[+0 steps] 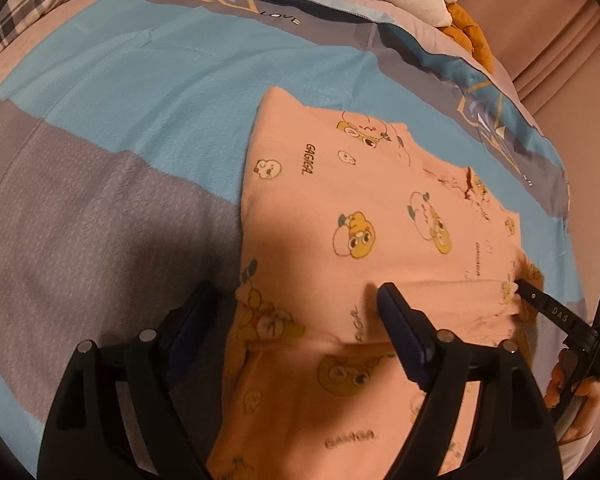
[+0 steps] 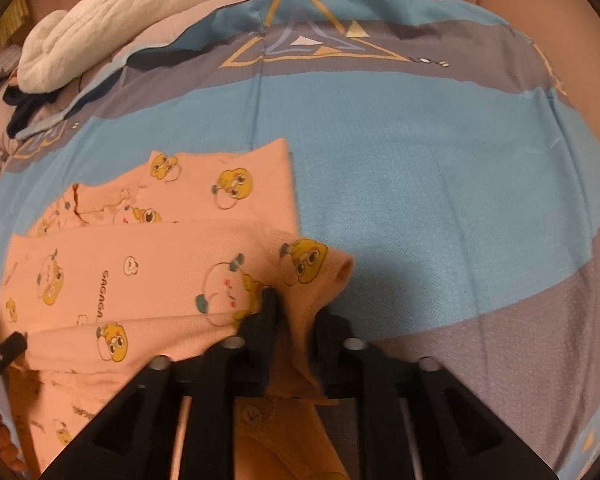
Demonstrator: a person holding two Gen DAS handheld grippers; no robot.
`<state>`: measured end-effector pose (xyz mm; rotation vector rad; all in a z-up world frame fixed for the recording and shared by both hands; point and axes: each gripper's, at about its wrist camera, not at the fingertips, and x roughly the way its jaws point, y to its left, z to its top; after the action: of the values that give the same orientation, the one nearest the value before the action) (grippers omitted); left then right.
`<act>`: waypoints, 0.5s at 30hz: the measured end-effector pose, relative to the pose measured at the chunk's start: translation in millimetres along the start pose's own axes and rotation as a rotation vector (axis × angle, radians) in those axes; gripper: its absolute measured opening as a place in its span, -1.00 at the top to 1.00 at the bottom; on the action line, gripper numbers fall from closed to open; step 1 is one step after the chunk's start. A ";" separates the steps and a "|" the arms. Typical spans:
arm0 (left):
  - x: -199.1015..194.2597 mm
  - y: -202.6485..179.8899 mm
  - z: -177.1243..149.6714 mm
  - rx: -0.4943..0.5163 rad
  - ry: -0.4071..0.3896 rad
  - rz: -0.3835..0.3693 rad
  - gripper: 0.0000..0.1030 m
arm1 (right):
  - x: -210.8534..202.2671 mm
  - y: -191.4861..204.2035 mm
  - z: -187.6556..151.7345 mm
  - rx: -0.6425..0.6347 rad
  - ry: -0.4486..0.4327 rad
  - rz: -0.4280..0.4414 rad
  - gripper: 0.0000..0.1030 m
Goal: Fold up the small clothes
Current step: 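Lower the leg onto the body and open the right gripper, then move both grippers to the folded leg-end edge of the sleepsuit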
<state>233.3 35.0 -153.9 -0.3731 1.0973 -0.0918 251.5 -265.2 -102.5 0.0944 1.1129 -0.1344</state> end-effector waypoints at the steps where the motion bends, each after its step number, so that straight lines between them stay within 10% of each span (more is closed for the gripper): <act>1: -3.7 -0.4 -1.1 -0.005 0.001 -0.002 -0.58 | -6.2 -0.6 -1.1 0.002 -0.017 -0.011 -0.02; 15: -117.3 -11.8 -27.3 0.031 -0.195 -0.058 -0.73 | -129.9 -11.3 -34.3 -0.093 -0.264 0.131 -0.64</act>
<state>156.7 47.2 -60.9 -0.3776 0.8922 -0.1209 162.8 -263.6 -1.0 0.0637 0.8455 0.0224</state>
